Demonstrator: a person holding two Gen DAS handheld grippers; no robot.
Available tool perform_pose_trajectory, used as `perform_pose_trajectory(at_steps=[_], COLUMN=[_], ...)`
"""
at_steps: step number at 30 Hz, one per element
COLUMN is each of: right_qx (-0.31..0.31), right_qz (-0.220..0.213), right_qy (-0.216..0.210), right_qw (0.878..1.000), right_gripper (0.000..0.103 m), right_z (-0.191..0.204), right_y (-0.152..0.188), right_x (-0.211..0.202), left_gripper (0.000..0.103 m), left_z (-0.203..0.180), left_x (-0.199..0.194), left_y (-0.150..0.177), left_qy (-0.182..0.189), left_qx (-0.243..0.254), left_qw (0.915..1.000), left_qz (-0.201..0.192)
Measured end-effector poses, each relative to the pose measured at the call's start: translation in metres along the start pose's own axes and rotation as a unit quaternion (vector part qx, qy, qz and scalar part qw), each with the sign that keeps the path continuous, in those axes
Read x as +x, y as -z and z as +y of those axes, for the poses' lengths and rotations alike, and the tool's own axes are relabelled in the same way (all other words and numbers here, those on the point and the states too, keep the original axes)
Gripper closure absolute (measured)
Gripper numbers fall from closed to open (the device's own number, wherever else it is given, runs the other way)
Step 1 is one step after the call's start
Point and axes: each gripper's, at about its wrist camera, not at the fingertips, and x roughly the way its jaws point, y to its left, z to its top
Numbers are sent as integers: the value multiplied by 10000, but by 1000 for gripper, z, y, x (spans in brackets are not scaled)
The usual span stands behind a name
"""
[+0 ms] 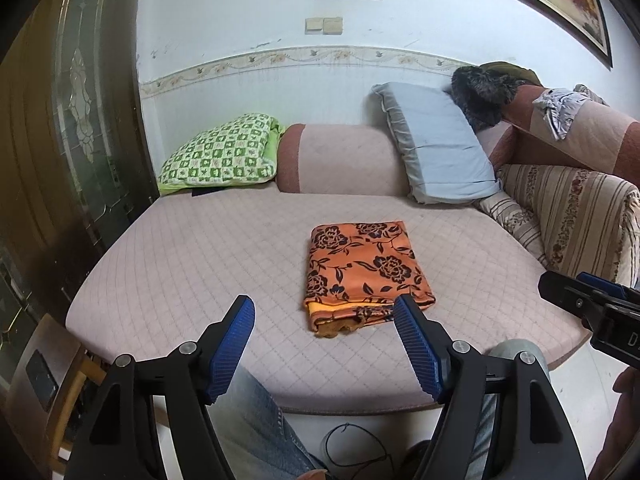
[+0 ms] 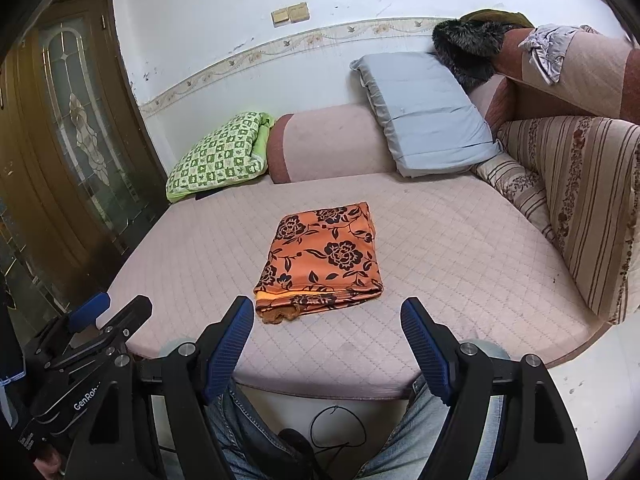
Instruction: Fold small clothes
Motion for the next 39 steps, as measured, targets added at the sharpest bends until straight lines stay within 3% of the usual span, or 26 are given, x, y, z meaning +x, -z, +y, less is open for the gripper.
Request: perform_pose_trajectory(at_steps=[19, 39], right_qx=[-66, -38], right_qz=[67, 330], right_qy=[-11, 83], right_qw=[10000, 9994], right_gripper=[25, 25], right_z=[5, -1], right_y=[-3, -8], right_x=[1, 27], left_gripper=[30, 29], left_z=[1, -1], left_x=[-1, 35], left_y=[3, -9], left_qy=[2, -18], left_qx=[31, -144], left_qw=[10000, 9995], left_qz=[0, 285])
